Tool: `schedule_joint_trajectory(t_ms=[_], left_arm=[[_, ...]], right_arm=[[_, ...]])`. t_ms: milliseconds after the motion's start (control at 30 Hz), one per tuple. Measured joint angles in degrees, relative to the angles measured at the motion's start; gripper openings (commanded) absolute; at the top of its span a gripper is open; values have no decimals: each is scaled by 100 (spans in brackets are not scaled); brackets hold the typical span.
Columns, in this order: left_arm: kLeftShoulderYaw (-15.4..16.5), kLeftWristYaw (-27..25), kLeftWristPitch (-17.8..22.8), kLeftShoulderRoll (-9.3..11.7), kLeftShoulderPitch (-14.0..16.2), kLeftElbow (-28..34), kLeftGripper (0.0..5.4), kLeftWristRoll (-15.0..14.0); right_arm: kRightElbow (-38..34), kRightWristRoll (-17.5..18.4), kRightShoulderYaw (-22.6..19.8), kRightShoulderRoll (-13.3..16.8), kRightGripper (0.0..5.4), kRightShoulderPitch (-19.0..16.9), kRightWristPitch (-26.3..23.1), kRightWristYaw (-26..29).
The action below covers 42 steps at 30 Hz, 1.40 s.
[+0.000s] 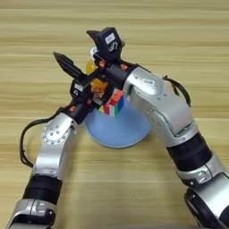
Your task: Move the objects on the table
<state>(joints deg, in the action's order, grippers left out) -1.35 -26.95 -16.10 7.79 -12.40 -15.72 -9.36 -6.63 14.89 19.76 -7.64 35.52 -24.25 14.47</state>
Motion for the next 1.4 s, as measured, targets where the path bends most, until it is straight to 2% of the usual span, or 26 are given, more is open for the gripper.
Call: schedule_joint_trajectory(t_ms=[300, 433, 733, 833, 1000, 1233, 1400], left_arm=[[197, 172, 2, 1, -24, -64, 340, -5], [313, 317, 18, 2, -33, -70, 340, -4], [637, 733, 19, 7, -240, -234, 340, -4], [754, 868, 18, 9, -265, -326, 340, -2], [939, 1130, 19, 11, -348, -526, 340, 0], [1023, 1231, 16, 28, -452, -713, 340, 0], [1106, 1327, 12, 69, -481, -922, 340, 7]], right_arm=[[-179, -183, -406, 68, 540, 181, 237, -156], [-64, -285, -768, 315, 540, 197, 354, -159], [403, -550, -1455, 962, 540, -374, 671, -166], [645, -646, -1746, 1199, 540, -507, 878, -260], [1294, -808, -2460, 1670, 540, -736, 1245, -630], [2356, -926, -2928, 1899, 540, -812, 1563, -1045], [3127, -1048, -3096, 2024, 540, -830, 1860, -1285]])
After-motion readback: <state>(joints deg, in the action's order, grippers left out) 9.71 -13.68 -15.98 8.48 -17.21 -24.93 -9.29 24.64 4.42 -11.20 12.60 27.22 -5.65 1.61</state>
